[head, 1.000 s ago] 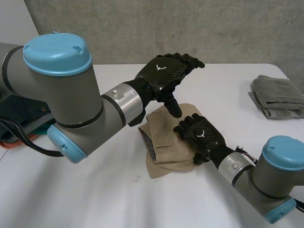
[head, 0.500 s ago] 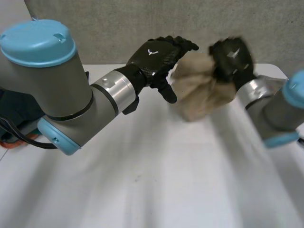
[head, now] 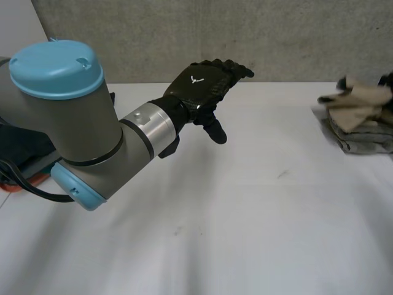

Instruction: Fold the laundry.

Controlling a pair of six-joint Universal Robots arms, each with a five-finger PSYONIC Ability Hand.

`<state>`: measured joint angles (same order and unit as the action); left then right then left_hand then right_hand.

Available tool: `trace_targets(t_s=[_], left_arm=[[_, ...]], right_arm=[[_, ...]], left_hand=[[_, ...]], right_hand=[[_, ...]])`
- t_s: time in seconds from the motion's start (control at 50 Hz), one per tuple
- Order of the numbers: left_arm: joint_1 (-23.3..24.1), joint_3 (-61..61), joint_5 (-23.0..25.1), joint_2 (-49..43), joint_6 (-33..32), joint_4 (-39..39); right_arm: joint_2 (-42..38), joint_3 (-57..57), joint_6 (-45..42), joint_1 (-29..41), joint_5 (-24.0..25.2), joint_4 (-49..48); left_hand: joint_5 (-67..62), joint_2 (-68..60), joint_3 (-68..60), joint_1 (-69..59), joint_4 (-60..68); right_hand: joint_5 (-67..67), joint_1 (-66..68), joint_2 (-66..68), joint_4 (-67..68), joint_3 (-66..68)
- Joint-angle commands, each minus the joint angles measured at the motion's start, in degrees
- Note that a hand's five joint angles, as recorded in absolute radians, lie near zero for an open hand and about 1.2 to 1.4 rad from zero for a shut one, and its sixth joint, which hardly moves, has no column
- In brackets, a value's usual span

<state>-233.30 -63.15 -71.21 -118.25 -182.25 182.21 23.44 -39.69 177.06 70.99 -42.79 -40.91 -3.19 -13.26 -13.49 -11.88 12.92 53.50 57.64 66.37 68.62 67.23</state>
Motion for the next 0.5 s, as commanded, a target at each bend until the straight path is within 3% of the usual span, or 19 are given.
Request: trace_targets(t_s=[0.02,0.18,0.2,0.26,0.28,0.34,0.4,0.48,0.5], left_arm=[[0.04,-0.14,-0.07,-0.93,-0.13,0.07],[0.13,-0.05,-0.07,-0.49,0.23,0.07],[0.22,-0.14,-0.07,-0.49,0.23,0.07],[0.57,-0.14,-0.07,-0.41,0.23,0.07],[0.66,-0.05,-0.07,-0.41,0.23,0.07],[1.01,-0.05,-0.07,-0.23,0.4,0.07],[1.36,-0.05,0.02,0.65,0.49,0.07],[1.54,-0.05,0.02,1.88,0.49,0.07],[1.62,-0.05,0.02,2.14,0.49,0.07]], right_arm=[[-2.26,-6.45,-0.31,-2.96,6.22,-6.54],[2.05,-10.67,-0.13,-4.81,7.11,-9.45],[3.53,-11.89,-0.13,-4.81,6.23,-8.58],[9.49,-16.01,-0.48,-5.24,1.68,-4.64],[11.09,-17.08,-0.74,-5.68,0.17,-3.49],[16.7,-20.68,-1.97,-8.4,-4.13,2.03],[19.7,-22.36,-3.81,-9.64,-4.76,6.18],[24.19,-23.59,-11.98,-11.48,-7.65,16.01],[25.85,-23.33,-16.43,-12.44,-11.06,21.17]], left_hand=[[-1.57,-1.49,-1.27,-2.87,1.84],[-1.57,-1.49,-1.27,-2.87,1.84],[-1.57,-1.49,-1.27,-2.87,1.84],[-1.57,-1.49,-1.27,-2.87,1.84],[-1.57,-1.49,-1.27,-2.87,1.84],[-1.57,-1.49,-1.27,-2.87,1.84],[-1.57,-1.49,-1.27,-2.87,1.84],[-1.23,-1.16,-0.93,-2.54,1.5],[-1.23,-1.16,-0.93,-2.54,1.5]], right_hand=[[16.5,22.36,13.63,11.38,12.77],[16.5,22.36,13.63,11.38,12.77],[-9.58,-3.72,-12.46,-14.71,-13.32],[-47.37,-41.51,-50.24,-52.49,-51.1],[-53.5,-47.64,-56.37,-58.62,-57.23],[-53.5,-47.64,-56.37,-58.62,-57.23],[-53.5,-47.64,-56.37,-58.62,-57.23],[-53.5,-47.64,-56.37,-58.62,-57.23],[-53.5,-47.64,-56.37,-58.62,-57.23]])
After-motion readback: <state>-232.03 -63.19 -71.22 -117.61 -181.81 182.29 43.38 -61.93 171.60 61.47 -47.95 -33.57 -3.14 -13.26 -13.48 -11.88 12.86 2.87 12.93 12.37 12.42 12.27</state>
